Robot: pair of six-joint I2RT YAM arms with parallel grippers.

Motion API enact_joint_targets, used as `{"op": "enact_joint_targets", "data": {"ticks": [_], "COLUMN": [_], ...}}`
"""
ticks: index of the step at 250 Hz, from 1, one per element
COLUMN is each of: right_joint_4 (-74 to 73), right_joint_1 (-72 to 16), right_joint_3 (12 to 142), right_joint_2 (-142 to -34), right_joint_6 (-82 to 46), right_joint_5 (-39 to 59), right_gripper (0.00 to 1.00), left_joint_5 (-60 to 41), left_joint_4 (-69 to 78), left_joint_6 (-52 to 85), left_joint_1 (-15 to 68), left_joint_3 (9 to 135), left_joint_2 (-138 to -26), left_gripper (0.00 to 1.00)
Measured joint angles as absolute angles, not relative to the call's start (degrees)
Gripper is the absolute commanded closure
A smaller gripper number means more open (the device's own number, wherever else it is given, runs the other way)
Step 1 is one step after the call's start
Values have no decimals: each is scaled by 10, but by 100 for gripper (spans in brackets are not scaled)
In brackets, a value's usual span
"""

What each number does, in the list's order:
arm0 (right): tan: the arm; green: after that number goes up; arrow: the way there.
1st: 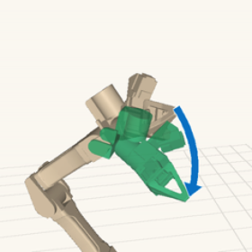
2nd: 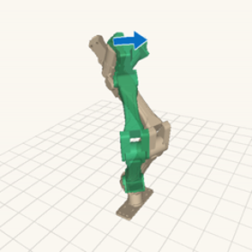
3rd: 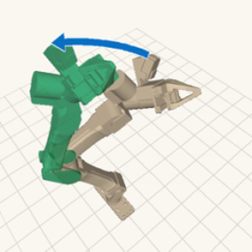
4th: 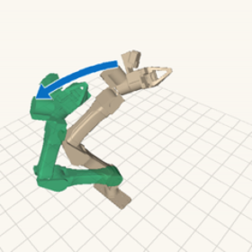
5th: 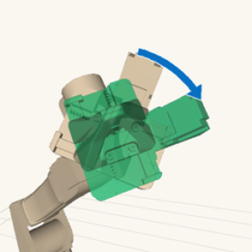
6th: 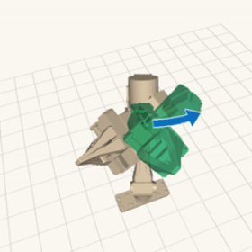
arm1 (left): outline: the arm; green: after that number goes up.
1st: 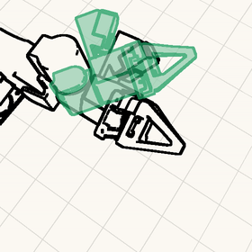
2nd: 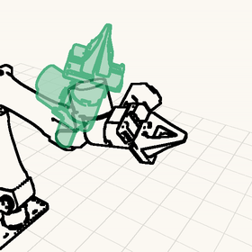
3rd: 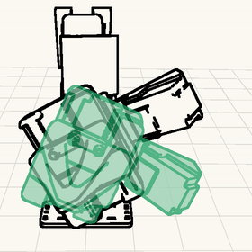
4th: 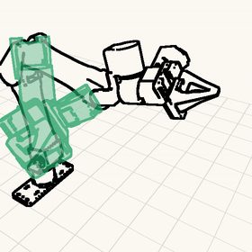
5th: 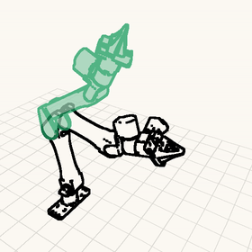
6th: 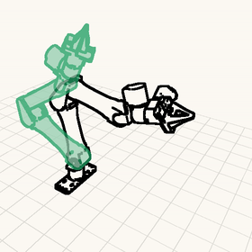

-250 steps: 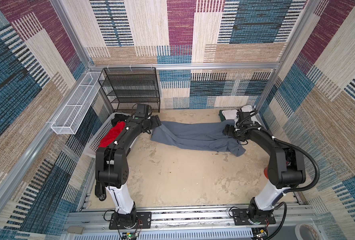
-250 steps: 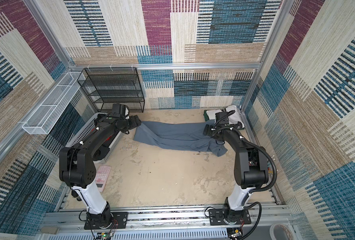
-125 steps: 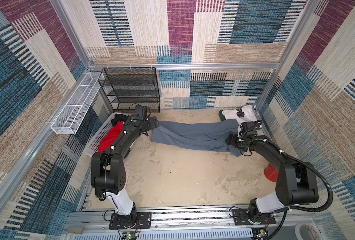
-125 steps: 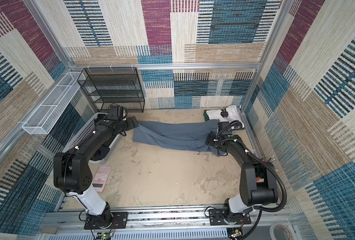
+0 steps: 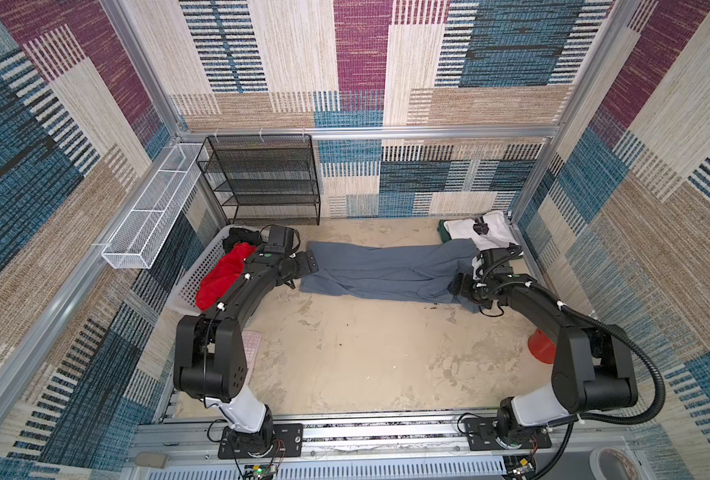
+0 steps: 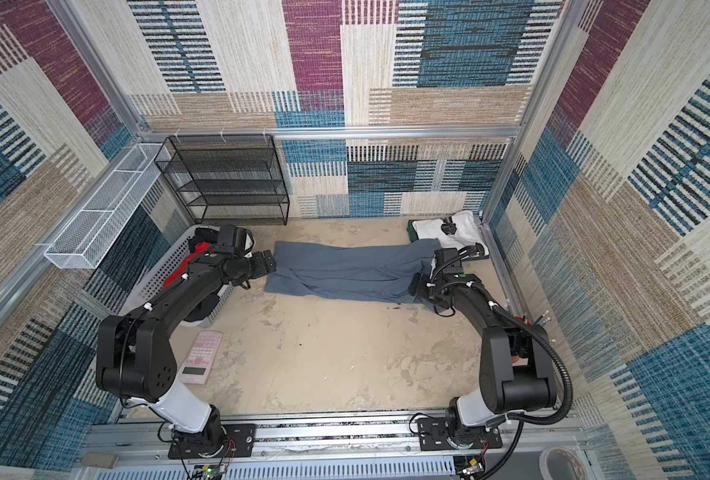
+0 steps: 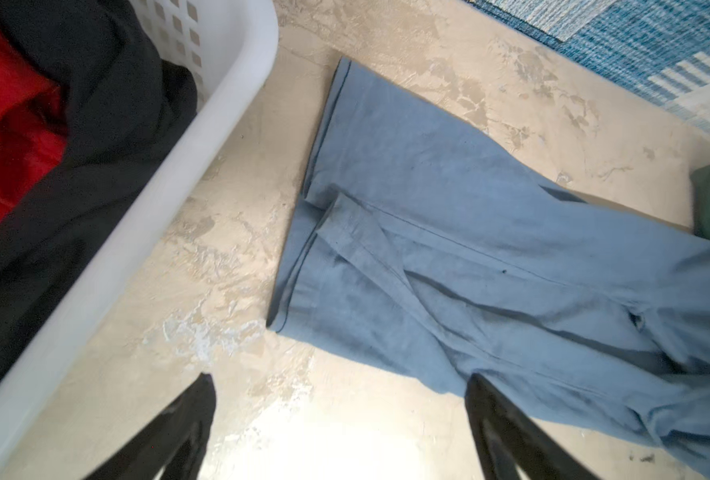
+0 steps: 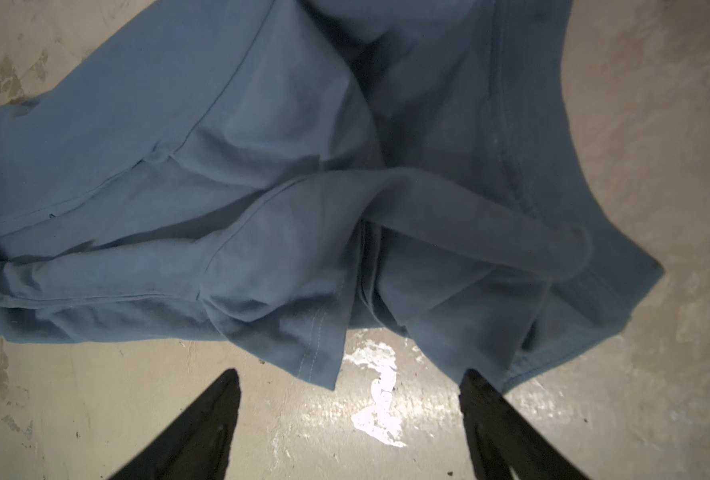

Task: Fold and stack the t-shirts

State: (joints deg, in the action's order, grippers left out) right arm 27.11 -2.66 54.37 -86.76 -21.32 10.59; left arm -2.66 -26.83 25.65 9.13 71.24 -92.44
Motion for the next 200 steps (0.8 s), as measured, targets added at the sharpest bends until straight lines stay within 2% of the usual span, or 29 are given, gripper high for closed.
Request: {"op": "enact_joint_targets", "data": {"ticks": [32,67,93,112,158,200], "right_joint_4": [255,234,227,222,211,190], "right_joint_1": [-27,-27,-27,-27,-27,-35], "right_joint_3": [537,533,532,530,529,529], "right_joint_2": [-882,-898,-910,-915,-934,-936], "right_joint_6": [-211,-212,-212,-211,-212,-225], "right_joint_5": [126,142,144,136,139,160], "right_gripper": [28,30,30,36,40,39], "left_joint_5": [-37,-38,-37,-32,-16,-1], "left_joint_4": [-262,-238,-226,-218,-218,-219], "left_joint_6": [258,262,264,264,264,264], "left_joint_1": [100,115,120,118,112,101], "left_joint_3": [663,606,596,599,622,644], "left_joint_2": [-884,-868,-896,-927,-992,-1033], "left_gripper": [10,14,17,20,22,24]}}
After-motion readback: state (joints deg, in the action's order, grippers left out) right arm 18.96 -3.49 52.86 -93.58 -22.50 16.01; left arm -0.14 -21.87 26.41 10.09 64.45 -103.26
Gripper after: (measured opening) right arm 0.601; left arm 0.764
